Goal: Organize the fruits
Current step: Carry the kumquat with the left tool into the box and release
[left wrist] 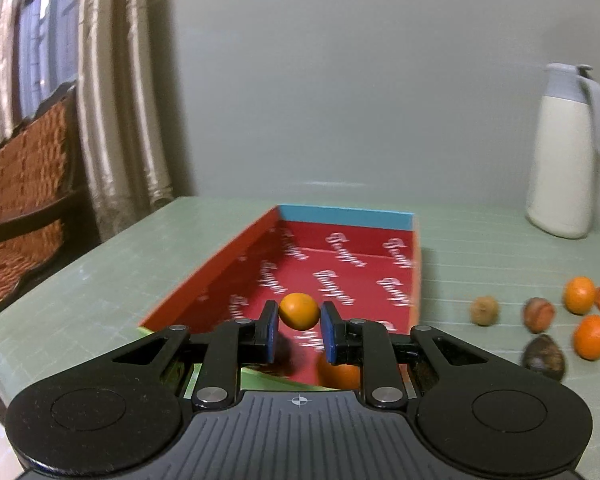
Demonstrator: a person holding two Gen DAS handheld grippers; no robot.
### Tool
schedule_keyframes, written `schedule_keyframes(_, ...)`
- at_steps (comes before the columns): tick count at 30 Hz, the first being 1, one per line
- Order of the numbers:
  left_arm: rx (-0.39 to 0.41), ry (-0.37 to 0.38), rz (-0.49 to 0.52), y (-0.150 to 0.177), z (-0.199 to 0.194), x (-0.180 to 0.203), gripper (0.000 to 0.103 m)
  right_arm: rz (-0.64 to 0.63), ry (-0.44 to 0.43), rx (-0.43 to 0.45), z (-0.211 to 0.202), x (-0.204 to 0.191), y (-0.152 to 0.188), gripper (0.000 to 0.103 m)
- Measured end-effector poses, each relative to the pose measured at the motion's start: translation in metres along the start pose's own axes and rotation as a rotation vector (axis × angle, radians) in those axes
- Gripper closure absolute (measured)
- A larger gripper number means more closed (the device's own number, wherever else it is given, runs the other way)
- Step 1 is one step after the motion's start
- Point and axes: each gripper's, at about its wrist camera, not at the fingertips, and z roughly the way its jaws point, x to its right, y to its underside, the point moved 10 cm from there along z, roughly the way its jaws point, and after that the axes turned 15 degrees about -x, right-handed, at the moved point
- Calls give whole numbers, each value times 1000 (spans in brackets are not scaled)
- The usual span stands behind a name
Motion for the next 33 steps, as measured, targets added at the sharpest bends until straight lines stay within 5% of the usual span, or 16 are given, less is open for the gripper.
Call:
schedule_keyframes(17, -4, -90, -137, 0, 33, -62, 80, -144, -11, -15, 14, -58, 14, 0)
schedule_keyframes(33, 18, -23, -168, 4, 28, -71, 80, -298, -221, -54, 14, -138, 42, 0)
